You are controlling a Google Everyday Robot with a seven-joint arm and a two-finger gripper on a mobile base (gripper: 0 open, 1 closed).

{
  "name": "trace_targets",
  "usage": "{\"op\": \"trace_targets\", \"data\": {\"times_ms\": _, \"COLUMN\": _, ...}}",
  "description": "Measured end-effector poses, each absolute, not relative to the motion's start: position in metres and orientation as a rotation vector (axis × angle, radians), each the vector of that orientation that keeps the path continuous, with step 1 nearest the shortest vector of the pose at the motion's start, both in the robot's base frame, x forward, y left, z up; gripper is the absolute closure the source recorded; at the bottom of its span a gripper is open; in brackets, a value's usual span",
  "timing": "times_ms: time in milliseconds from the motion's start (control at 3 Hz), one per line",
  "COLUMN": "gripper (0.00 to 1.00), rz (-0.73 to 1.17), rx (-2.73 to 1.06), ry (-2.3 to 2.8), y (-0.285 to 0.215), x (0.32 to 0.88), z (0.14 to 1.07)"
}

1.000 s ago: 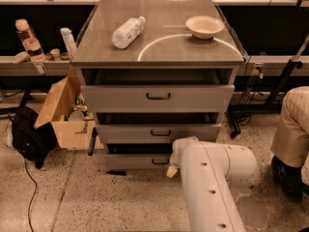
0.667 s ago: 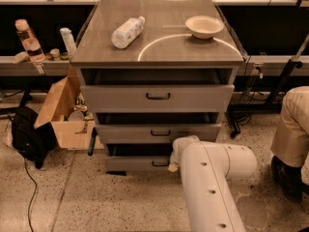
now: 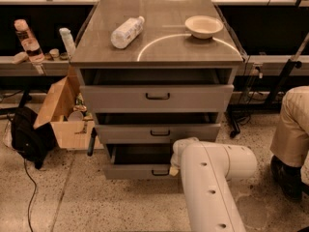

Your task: Open bottom drawer

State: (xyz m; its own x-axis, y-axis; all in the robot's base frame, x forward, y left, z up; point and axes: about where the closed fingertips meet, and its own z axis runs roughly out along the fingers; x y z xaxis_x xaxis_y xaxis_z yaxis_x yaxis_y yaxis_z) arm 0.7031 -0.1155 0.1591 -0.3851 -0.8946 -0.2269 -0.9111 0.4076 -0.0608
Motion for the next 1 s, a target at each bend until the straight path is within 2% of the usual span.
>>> {"op": "trace_targets", "data": {"times_ms": 333, "gripper": 1.0, "rz": 0.108, "rx": -1.594, "ry": 2.44, "y": -0.118, "x": 0.702, "z": 0.16}}
{"op": "trace_targets", "data": {"times_ms": 1000, "gripper": 1.0, "rz": 0.139, "rx": -1.575, "ry": 2.454, "y": -0.127, "x": 0.664, "z": 0.166}}
